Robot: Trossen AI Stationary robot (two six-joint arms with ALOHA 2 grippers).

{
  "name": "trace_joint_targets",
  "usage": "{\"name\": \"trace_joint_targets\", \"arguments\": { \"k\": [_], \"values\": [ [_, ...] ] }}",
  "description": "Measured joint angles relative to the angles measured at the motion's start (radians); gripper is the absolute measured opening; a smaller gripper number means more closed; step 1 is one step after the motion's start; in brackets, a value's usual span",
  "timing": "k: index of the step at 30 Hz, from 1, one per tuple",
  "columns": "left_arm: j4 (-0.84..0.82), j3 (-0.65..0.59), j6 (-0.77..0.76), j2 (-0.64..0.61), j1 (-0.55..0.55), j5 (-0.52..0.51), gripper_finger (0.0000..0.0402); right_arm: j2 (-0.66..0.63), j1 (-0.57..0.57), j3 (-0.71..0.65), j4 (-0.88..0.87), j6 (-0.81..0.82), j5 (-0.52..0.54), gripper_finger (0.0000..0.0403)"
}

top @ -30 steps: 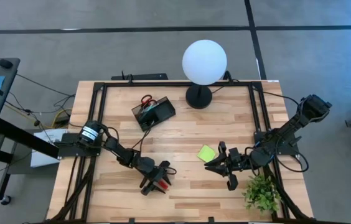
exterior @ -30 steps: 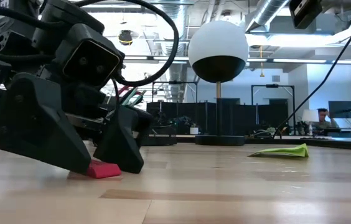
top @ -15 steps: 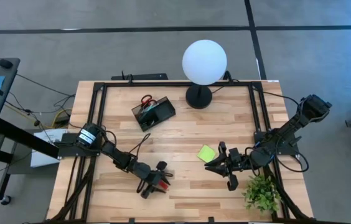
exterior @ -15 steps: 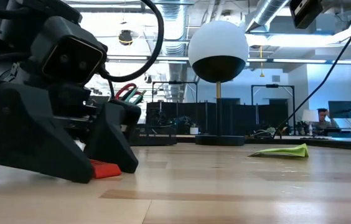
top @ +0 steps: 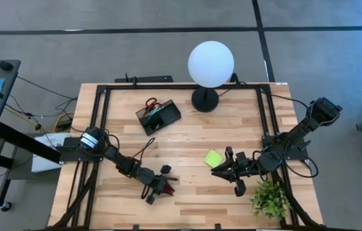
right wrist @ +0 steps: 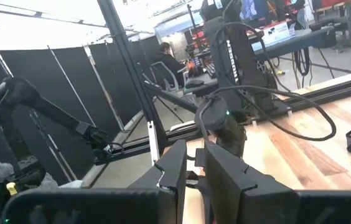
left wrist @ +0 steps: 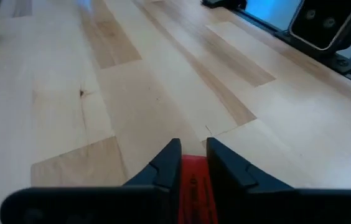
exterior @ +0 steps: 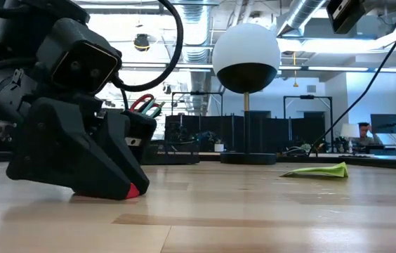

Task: Pick and place office supplies into organizer
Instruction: Put the red eraser into the black desk organizer

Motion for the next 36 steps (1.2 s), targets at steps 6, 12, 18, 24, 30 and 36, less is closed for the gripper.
{"name": "trace_joint_targets", "arguments": {
  "k": [6,12,18,24,30,36],
  "values": [
    [-0.134,-0.036,-0.010,-0.132,0.076,-0.145,0.0047,0.000,0.000,0.000,0.000,0.001,0.000,0.0049],
    [-0.337,-0.124,0.031,-0.403,0.228,-0.270,0.0045,0.000,0.000,0.000,0.000,0.001,0.000,0.0049],
    [-0.540,-0.167,0.085,-0.651,0.375,-0.291,0.0046,0.000,0.000,0.000,0.000,0.001,0.000,0.0049],
    [-0.651,-0.168,0.102,-0.704,0.496,-0.332,0.0046,0.000,-0.002,0.000,0.000,0.001,0.000,0.0049],
    [-0.635,-0.167,0.094,-0.685,0.567,-0.353,0.0045,0.000,-0.002,0.000,0.001,0.001,0.000,0.0049],
    [-0.652,-0.165,0.039,-0.632,0.603,-0.378,0.0055,0.000,-0.002,0.000,0.000,0.001,0.000,0.0049]
  ]
}}
